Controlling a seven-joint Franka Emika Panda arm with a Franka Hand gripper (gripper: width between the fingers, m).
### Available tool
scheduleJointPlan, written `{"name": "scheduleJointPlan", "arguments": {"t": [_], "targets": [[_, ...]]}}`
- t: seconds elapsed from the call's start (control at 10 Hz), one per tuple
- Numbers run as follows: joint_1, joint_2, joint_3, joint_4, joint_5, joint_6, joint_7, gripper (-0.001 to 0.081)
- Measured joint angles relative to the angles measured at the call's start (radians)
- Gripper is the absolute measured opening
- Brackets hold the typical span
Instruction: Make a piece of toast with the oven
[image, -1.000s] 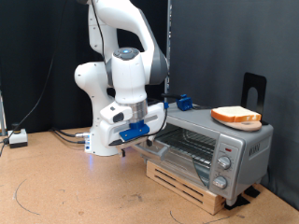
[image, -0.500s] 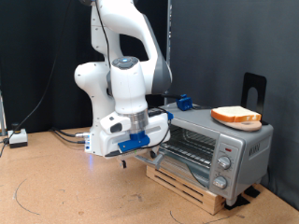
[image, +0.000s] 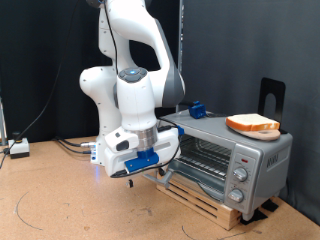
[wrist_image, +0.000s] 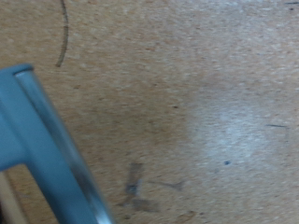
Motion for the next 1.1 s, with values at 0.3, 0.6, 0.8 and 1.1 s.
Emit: {"name": "scheduleJointPlan", "arguments": {"t": [0.3, 0.6, 0.8, 1.1], "targets": [[-0.002, 0.08, -0.019, 0.017, -0.063, 0.049, 0.049, 0.0809], [-0.005, 0.181, -0.023, 0.053, -0.05, 0.082, 0.06, 0.0809], [-0.005, 0.245, -0.022, 0.069, -0.043, 0.118, 0.061, 0.0809], [-0.009, 0.302, -0.022, 0.074, -0.032, 0.148, 0.058, 0.0809]]}}
